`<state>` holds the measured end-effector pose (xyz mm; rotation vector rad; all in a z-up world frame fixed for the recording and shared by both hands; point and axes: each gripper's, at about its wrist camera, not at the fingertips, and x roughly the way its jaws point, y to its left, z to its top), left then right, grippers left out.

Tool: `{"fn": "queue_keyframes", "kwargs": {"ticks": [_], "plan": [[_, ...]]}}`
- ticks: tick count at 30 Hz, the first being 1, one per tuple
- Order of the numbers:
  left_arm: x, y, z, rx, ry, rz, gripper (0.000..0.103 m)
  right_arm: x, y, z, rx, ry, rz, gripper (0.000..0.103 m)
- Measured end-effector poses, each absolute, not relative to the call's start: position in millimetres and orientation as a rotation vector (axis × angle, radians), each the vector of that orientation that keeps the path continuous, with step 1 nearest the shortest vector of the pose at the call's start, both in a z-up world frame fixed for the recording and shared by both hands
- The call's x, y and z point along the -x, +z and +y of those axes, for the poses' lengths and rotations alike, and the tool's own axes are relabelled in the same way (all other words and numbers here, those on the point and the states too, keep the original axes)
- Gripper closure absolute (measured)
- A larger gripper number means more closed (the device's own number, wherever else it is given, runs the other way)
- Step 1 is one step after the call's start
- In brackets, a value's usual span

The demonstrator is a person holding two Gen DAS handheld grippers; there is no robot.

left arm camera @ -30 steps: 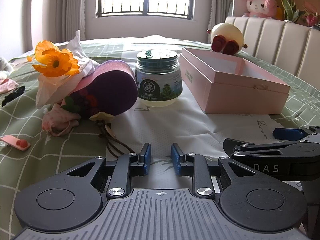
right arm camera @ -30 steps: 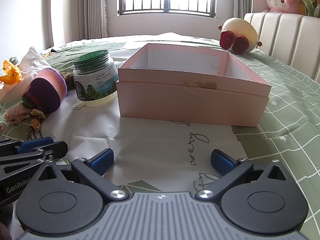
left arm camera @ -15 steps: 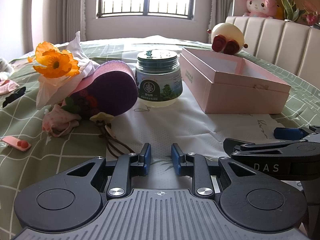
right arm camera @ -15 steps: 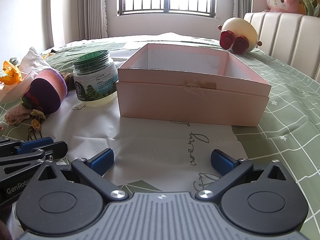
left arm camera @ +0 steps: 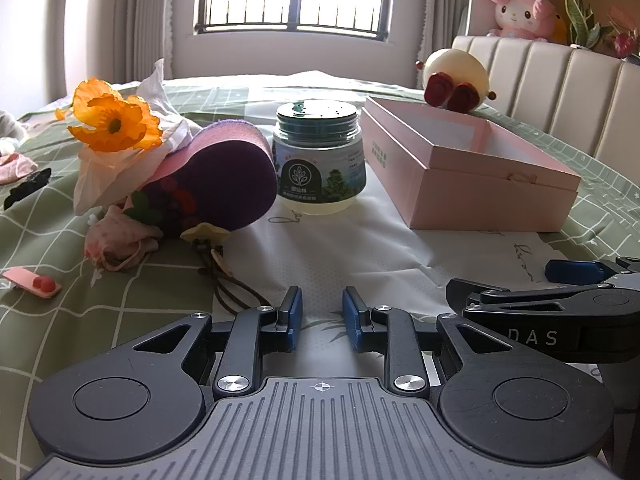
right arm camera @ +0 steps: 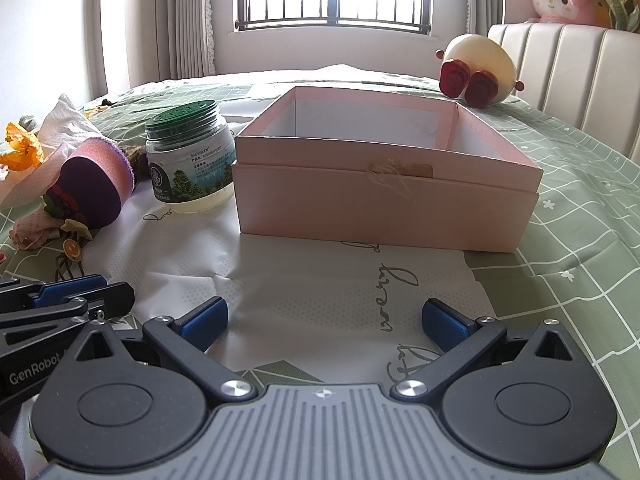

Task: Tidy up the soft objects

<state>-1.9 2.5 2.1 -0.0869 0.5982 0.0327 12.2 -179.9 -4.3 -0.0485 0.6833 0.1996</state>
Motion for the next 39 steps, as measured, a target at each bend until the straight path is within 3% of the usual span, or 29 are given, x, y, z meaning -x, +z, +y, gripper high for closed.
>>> {"fn": "queue_keyframes", "kwargs": {"ticks": [39], "plan": [[1.2,1.6,-1.5,0.075,0.043,0.600,0.075,-16.3,-7.2,-179.2,0.036,0.203,0.699,0.000]]}}
